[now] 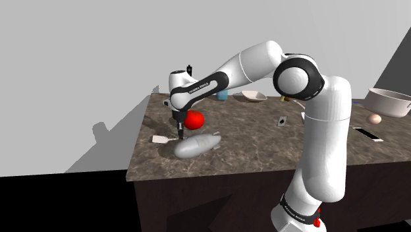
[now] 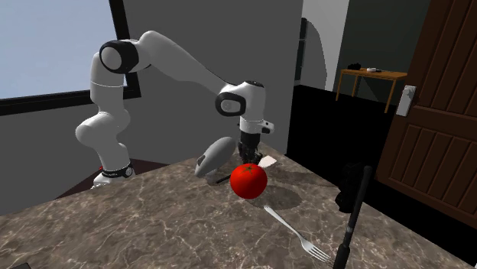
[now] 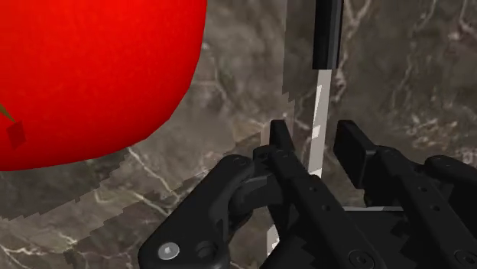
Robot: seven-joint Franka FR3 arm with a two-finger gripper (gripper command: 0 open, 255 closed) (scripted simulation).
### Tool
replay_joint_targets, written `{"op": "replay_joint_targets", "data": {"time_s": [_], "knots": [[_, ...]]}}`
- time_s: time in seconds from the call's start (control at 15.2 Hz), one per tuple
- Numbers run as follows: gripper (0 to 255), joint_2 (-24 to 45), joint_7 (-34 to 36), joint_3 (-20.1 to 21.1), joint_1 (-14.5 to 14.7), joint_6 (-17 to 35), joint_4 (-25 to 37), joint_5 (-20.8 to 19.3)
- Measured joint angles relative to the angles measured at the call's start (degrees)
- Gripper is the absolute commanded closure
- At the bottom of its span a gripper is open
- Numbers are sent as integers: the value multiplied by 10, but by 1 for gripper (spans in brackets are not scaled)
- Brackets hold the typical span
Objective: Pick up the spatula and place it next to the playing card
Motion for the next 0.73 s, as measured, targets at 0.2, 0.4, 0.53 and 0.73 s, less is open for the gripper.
{"op": "replay_joint_targets", "data": {"time_s": [0.2, 0.4, 0.53, 0.73], "knots": [[0, 11, 5, 7, 9, -32, 43, 1], [0, 21, 6, 10, 12, -39, 59, 2], [0, 27, 6, 10, 12, -27, 54, 2], [0, 38, 6, 10, 11, -5, 42, 2]]}}
